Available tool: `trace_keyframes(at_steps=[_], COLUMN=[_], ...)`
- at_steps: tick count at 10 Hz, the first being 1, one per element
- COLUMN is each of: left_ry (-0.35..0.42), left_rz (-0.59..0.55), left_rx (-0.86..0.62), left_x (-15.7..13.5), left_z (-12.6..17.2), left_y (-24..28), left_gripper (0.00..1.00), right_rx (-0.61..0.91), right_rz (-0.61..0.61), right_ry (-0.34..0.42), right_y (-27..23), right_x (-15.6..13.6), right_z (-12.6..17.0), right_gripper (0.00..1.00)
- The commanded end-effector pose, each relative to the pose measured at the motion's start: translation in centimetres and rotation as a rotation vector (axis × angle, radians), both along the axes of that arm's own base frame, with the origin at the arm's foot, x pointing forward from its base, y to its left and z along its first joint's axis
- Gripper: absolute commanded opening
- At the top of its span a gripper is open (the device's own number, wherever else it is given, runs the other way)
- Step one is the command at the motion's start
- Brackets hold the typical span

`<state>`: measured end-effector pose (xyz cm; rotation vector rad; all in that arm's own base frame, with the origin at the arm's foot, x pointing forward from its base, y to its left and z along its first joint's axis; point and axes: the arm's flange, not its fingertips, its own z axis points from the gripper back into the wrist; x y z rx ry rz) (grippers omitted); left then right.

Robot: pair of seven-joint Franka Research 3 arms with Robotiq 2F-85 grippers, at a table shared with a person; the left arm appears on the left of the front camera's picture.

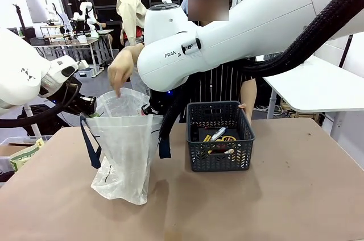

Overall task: Transfer purchased items from the store into the shopping bag.
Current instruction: Move the Reusable shopping bag to the right side of the table.

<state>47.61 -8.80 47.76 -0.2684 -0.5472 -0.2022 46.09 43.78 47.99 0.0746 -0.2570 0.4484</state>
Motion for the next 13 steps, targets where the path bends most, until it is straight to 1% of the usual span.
trace_keyframes(at_steps=[1,13], left_ry=[-0.007,-0.007], left_rz=[-0.001,-0.001], left_rx=[0.004,0.004], left_x=[0.15,0.15], left_z=[0.09,0.09], left_y=[0.3,0.3], left_gripper=[0.0,0.0], right_rx=[0.003,0.003], right_rz=[-0.017,-0.017], right_ry=[-0.001,-0.001], right_y=[-0.08,-0.08], right_x=[-0.16,-0.16], right_z=[-0.1,-0.1], right_gripper=[0.0,0.0])
